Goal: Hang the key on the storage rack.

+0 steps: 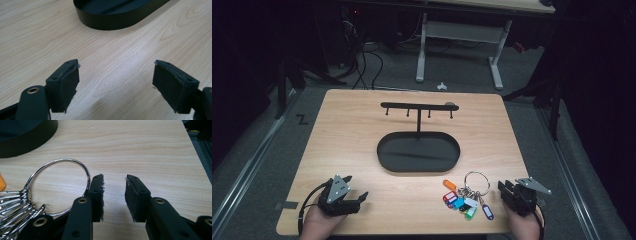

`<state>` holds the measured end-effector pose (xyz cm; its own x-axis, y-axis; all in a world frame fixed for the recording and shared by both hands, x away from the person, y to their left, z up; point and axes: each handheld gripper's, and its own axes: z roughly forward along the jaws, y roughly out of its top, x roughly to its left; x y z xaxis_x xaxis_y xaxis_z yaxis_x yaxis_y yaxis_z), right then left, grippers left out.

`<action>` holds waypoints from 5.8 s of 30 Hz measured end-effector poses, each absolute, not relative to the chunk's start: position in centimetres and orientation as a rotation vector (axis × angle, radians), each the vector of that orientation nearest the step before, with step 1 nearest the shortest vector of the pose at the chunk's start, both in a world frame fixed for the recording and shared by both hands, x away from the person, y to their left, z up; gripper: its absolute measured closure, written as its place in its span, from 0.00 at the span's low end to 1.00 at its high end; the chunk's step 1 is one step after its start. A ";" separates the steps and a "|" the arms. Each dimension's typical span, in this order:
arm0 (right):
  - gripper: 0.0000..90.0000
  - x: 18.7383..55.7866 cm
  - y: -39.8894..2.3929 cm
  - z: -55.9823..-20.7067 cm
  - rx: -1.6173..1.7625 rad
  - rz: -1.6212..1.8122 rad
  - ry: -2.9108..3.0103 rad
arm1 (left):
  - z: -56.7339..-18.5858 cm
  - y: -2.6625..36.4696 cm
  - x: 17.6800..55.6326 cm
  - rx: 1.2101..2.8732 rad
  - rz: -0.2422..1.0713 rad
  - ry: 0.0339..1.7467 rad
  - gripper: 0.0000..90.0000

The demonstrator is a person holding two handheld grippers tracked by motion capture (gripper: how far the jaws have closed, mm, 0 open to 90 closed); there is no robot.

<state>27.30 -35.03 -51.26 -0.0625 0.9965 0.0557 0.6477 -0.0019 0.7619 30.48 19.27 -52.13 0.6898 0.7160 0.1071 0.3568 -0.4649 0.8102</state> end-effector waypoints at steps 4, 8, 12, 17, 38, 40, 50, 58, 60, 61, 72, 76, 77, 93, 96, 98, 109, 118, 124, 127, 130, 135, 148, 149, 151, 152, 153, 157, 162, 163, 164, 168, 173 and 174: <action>0.74 27.1 -35.0 -51.3 1.701 0.871 1.769 | -52.3 18.8 30.7 2.100 0.560 0.807 0.24; 0.71 27.4 -35.0 -51.3 1.694 0.888 1.790 | -52.4 18.9 30.6 2.114 0.559 0.803 0.24; 0.68 27.6 -34.7 -51.3 1.693 0.905 1.811 | -52.2 19.4 30.4 2.096 0.565 0.822 0.24; 0.67 27.7 -34.5 -51.3 1.677 0.915 1.836 | -52.3 19.3 30.4 2.098 0.565 0.820 0.24; 0.61 27.8 -32.7 -50.5 1.589 0.945 1.930 | -52.4 19.1 30.4 2.118 0.556 0.804 0.24; 0.61 28.0 -32.2 -50.2 1.561 0.936 1.959 | -52.4 19.1 30.4 2.119 0.555 0.803 0.24; 0.59 29.4 -30.1 -48.8 1.525 0.891 2.089 | -52.4 19.2 30.5 2.114 0.551 0.801 0.24; 0.58 30.5 -28.8 -47.9 1.524 0.822 2.181 | -52.4 19.0 30.4 2.122 0.552 0.796 0.24; 0.58 30.6 -28.6 -47.7 1.521 0.825 2.200 | -52.4 19.0 30.4 2.121 0.552 0.795 0.24; 0.58 30.7 -28.5 -47.6 1.523 0.821 2.207 | -52.4 19.0 30.4 2.120 0.551 0.795 0.24; 0.58 32.2 -27.3 -47.4 1.557 0.742 2.291 | -52.4 19.1 30.4 2.121 0.545 0.792 0.25; 0.59 32.8 -26.9 -47.5 1.574 0.694 2.325 | -52.4 19.0 30.4 2.123 0.545 0.790 0.25; 0.59 33.0 -26.8 -47.5 1.572 0.679 2.342 | -52.4 19.0 30.4 2.123 0.544 0.789 0.25; 0.58 35.2 -25.0 -46.9 1.604 0.423 2.500 | -52.5 19.0 30.5 2.125 0.542 0.784 0.25; 0.58 35.4 -24.8 -46.9 1.618 0.397 2.505 | -52.5 18.9 30.5 2.126 0.541 0.782 0.25; 0.57 35.7 -24.6 -46.9 1.620 0.370 2.520 | -52.5 18.8 30.4 2.128 0.539 0.779 0.25; 0.58 37.9 -23.5 -47.6 1.675 0.229 2.556 | -52.5 19.0 30.5 2.130 0.541 0.775 0.25; 0.63 38.4 -23.2 -47.1 1.687 0.191 2.553 | -52.4 18.9 30.4 2.134 0.538 0.767 0.25; 0.69 38.8 -23.1 -47.5 1.732 0.150 2.550 | -52.4 18.8 30.4 2.139 0.537 0.763 0.25; 0.72 39.2 -23.0 -47.9 1.761 0.121 2.556 | -52.4 18.9 30.4 2.141 0.537 0.761 0.25; 0.77 39.4 -23.0 -48.2 1.756 0.092 2.575 | -52.4 18.9 30.4 2.138 0.534 0.760 0.25; 0.83 39.7 -23.0 -48.8 1.776 0.070 2.584 | -52.5 18.8 30.4 2.142 0.531 0.758 0.25; 0.96 38.7 -22.6 -48.8 1.451 0.049 2.742 | -52.5 18.7 30.4 2.149 0.529 0.753 0.26; 0.96 38.7 -22.6 -48.8 1.450 0.049 2.743 | -52.5 18.7 30.4 2.151 0.528 0.753 0.26; 0.95 38.7 -22.6 -48.8 1.460 0.047 2.743 | -52.5 18.6 30.4 2.153 0.525 0.751 0.26; 0.95 38.9 -22.7 -48.8 1.484 0.055 2.739 | -52.5 18.6 30.4 2.158 0.527 0.747 0.26; 0.95 38.9 -22.7 -48.8 1.484 0.055 2.739 | -52.6 18.6 30.4 2.155 0.529 0.746 0.26; 0.93 39.2 -22.7 -48.8 1.520 0.067 2.735 | -52.6 18.6 30.4 2.157 0.528 0.746 0.26; 0.88 39.5 -22.8 -48.8 1.553 0.072 2.750 | -52.6 18.6 30.4 2.158 0.526 0.743 0.26; 0.88 39.5 -22.7 -48.8 1.546 0.070 2.756 | -52.6 18.6 30.4 2.157 0.525 0.743 0.26; 0.87 39.5 -22.7 -48.8 1.544 0.066 2.754 | -52.6 18.6 30.4 2.158 0.524 0.742 0.26; 0.88 39.6 -22.3 -48.8 1.542 0.032 2.746 | -52.6 18.5 30.3 2.158 0.519 0.738 0.26; 0.91 39.8 -22.3 -48.8 1.547 0.011 2.744 | -52.7 18.3 30.3 2.168 0.515 0.727 0.26; 0.92 39.9 -22.3 -48.8 1.551 0.007 2.745 | -52.7 18.3 30.3 2.170 0.514 0.727 0.26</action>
